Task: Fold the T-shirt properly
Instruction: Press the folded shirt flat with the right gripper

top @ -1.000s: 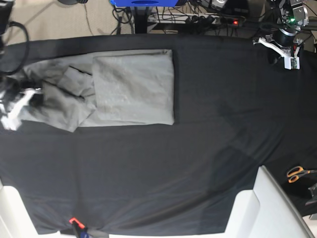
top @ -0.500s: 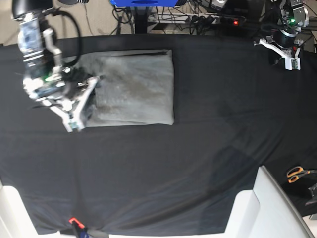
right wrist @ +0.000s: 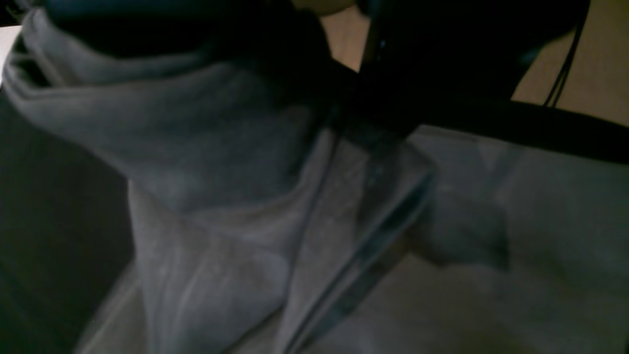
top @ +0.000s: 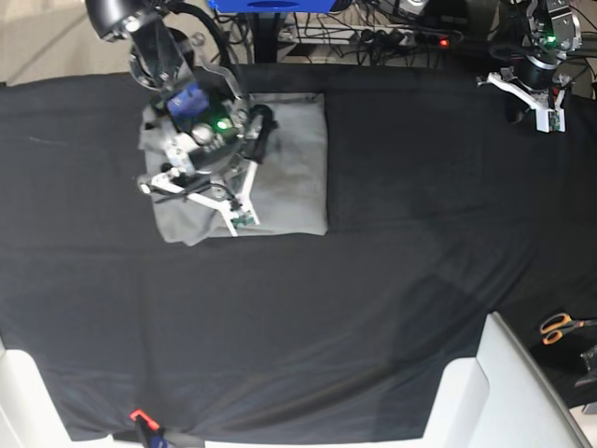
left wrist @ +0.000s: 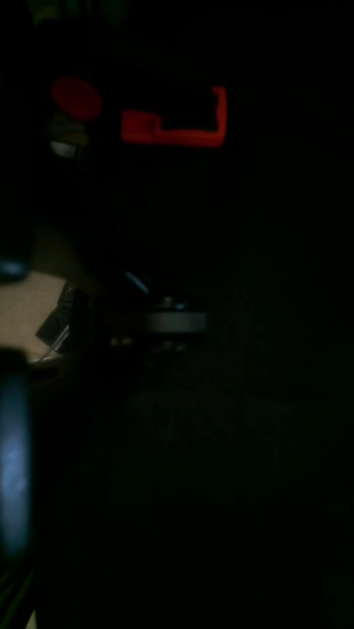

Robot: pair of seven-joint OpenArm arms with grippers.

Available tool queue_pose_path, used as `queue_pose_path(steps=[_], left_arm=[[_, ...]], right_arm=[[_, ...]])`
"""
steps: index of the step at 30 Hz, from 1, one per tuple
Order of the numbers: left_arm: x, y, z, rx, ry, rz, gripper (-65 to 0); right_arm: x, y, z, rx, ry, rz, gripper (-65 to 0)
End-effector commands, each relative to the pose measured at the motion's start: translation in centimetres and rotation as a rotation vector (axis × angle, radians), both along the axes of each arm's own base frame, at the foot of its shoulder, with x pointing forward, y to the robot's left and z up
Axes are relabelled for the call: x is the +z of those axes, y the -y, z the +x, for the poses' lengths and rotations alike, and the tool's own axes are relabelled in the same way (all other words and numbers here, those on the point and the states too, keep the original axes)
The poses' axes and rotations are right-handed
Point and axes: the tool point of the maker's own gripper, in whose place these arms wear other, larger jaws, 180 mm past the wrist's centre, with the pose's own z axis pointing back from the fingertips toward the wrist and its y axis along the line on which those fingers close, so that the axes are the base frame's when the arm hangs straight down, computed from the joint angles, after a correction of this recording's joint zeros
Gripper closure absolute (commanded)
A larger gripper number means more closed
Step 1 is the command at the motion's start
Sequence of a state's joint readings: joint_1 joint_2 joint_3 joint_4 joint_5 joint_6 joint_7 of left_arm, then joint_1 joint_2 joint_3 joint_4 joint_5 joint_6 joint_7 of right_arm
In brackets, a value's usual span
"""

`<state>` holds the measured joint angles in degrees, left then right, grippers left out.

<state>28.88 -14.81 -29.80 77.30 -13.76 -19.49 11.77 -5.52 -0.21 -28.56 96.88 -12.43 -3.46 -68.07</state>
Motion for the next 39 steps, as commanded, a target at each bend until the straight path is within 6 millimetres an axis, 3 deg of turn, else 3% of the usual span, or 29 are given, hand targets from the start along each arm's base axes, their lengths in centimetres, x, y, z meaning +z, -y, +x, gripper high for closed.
queue_pose_path(steps=[1,11,17,27,39], left_arm=[[1.1,-0.7,0.6,-0.005,0.036,0.022,0.0],[1.1,-0.7,0.6,-0.005,0.038,0.022,0.0],[1.1,-0.6,0.7,-0.005,0.039,0.020,0.0],[1.1,-0.6,0.6,-0.004,0.038,0.020,0.0],[1.1,-0.7,0.7,-0.003,0.038,0.020,0.0]], right_arm=[[0.3,0.0,0.8,-0.003,0.022,-0.008,-0.5],[-0.6,-1.5,1.2,-0.069,0.025,-0.020,-0.5],[-2.2,-2.6,1.0,-0.087,-0.036,-0.047,-0.5],[-1.4,-3.5,2.3,-0.085,-0.009,-0.028,-0.5],[-1.5,-3.6,2.1,-0.079,-0.018,-0.026,-0.5]])
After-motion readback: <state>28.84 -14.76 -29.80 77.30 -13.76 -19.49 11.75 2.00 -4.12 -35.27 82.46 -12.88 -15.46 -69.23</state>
